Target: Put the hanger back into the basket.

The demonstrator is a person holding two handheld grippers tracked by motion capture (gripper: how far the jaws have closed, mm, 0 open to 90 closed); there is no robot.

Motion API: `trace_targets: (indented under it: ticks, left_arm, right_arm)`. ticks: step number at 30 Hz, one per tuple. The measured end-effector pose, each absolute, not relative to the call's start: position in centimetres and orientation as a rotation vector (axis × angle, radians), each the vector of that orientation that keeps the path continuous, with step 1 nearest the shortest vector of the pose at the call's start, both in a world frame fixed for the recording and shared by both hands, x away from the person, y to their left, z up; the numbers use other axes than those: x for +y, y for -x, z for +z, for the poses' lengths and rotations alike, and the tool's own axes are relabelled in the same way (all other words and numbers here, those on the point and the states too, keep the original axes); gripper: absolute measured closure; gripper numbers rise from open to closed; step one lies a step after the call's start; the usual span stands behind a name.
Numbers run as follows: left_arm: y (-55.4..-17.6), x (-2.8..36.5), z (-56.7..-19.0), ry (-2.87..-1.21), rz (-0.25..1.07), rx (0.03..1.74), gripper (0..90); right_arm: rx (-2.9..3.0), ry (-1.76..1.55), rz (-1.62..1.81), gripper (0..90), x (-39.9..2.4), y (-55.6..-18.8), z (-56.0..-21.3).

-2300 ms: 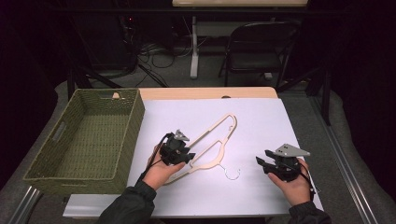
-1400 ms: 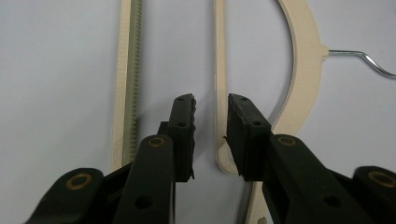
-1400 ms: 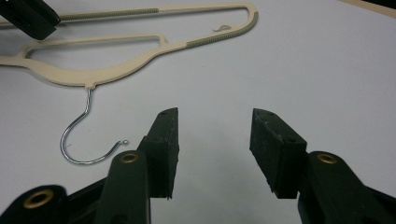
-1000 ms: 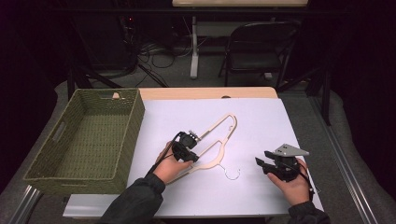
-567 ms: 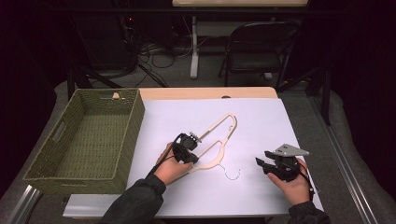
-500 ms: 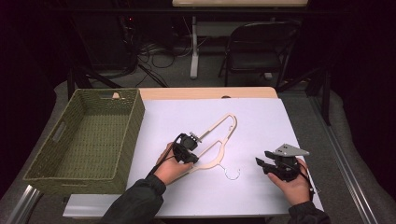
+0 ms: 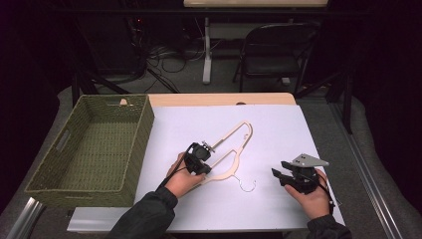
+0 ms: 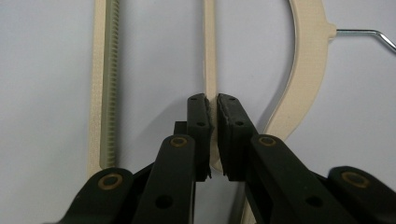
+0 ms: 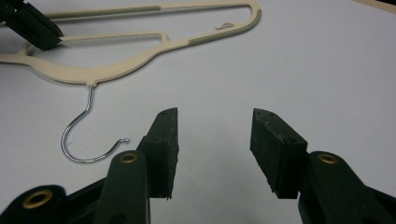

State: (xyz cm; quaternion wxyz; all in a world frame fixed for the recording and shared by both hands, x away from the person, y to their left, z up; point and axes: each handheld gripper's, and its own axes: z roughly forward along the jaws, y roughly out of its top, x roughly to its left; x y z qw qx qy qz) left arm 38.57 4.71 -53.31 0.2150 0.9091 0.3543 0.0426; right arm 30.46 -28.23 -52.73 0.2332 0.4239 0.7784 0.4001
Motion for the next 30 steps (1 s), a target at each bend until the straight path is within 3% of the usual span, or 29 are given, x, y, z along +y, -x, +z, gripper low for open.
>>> trace_targets:
  ticks: [13,30]
  left_arm:
    - [-38.5,5.2,-52.5,-2.492,0.069,0.989,84.3]
    - [-38.7,5.4,-51.8,-2.454,-0.026,1.016,84.5]
  right_arm:
    - [2.194,-1.132,1.154,52.7,-26.6,-30.5,-52.8]
    - [2.458,-0.98,1.131,59.0,-18.5,-31.6,-54.1]
